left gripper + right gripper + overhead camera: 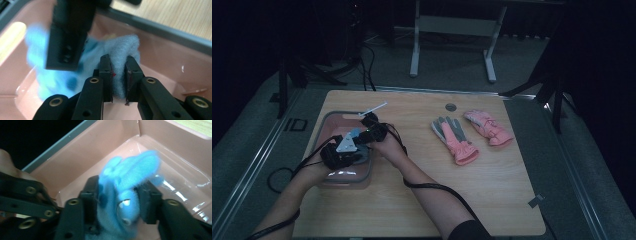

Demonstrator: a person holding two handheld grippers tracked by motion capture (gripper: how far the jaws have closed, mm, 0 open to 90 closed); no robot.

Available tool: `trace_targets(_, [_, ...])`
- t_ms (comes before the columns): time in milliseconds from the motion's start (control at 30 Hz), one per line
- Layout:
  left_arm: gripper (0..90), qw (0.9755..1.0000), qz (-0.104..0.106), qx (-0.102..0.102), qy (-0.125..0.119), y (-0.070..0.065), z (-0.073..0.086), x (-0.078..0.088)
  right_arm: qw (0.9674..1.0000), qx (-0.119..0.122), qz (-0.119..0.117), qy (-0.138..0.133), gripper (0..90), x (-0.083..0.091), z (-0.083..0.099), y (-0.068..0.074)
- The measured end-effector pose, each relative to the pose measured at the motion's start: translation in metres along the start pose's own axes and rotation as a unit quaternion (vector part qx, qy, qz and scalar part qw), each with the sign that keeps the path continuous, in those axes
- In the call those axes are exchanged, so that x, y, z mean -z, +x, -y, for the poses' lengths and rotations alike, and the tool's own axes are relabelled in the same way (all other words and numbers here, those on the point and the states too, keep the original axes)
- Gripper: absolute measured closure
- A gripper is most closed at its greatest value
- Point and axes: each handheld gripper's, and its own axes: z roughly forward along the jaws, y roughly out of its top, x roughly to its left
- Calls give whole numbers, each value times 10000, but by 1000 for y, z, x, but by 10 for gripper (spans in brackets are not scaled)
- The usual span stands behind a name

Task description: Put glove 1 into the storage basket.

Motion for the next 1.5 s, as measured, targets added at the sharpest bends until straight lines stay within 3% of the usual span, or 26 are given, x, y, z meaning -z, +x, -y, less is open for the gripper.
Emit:
trace_targets(200, [777, 9997, 170, 44, 169, 0, 5, -10, 9995, -103, -35, -307, 337, 16, -1, -6])
trace_targets(267, [695, 9995, 238, 81, 169, 1, 4, -11, 9993, -133, -59, -358, 303, 19, -1, -7])
trace_targets(300, [695, 9995, 225, 141, 187, 1, 4, -12, 9992, -140, -64, -374, 282, 21, -1, -8])
trace_targets(333, [546, 9993, 258, 226, 175, 2, 4, -12, 9989, -162, -122, -424, 256, 27, 2, -11])
trace_targets(367, [495, 9992, 207, 295, 179, 3, 4, -11, 9987, -198, -150, -452, 243, 30, 3, -13])
trace_targets(433, [419, 9989, 93, 456, 92, 6, 4, -8, 9983, -271, -174, -489, 236, 35, 6, -17])
trace_targets(500, [333, 9968, 55, 793, -97, 10, 3, -4, 9981, -270, -158, -531, 222, 40, 9, -19])
trace_targets(533, [277, 9960, 22, 869, -215, 11, 2, -1, 9981, -242, -142, -549, 212, 43, 11, -20])
trace_targets(600, [204, 9949, 35, 953, -332, 11, 0, 4, 9978, -225, -161, -609, 209, 49, 14, -21])
trace_targets(667, [167, 9929, 182, 1113, -373, 11, -3, 6, 9975, -120, -202, -665, 202, 54, 17, -22])
trace_targets(767, [160, 9921, 252, 1133, -485, 6, -9, 11, 9970, 18, -253, -731, 195, 63, 21, -21])
trace_targets(933, [160, 9880, 408, 1213, -865, -6, -20, 18, 9970, 271, -229, -688, 164, 77, 29, -15])
trace_targets(1100, [161, 9848, 614, 1093, -1206, -24, -34, 22, 9962, 447, -180, -727, 159, 95, 43, -11])
trace_targets(1267, [160, 9794, 822, 1017, -1542, -42, -46, 20, 9951, 520, -113, -829, 159, 112, 57, -11])
trace_targets(1333, [160, 9783, 949, 933, -1590, -50, -52, 18, 9946, 514, -140, -893, 159, 119, 63, -13])
trace_targets(1433, [160, 9745, 1168, 912, -1685, -61, -58, 13, 9939, 522, -127, -963, 159, 131, 74, -17])
trace_targets(1500, [158, 9740, 1200, 882, -1707, -66, -60, 10, 9939, 507, -103, -975, 160, 135, 77, -19])
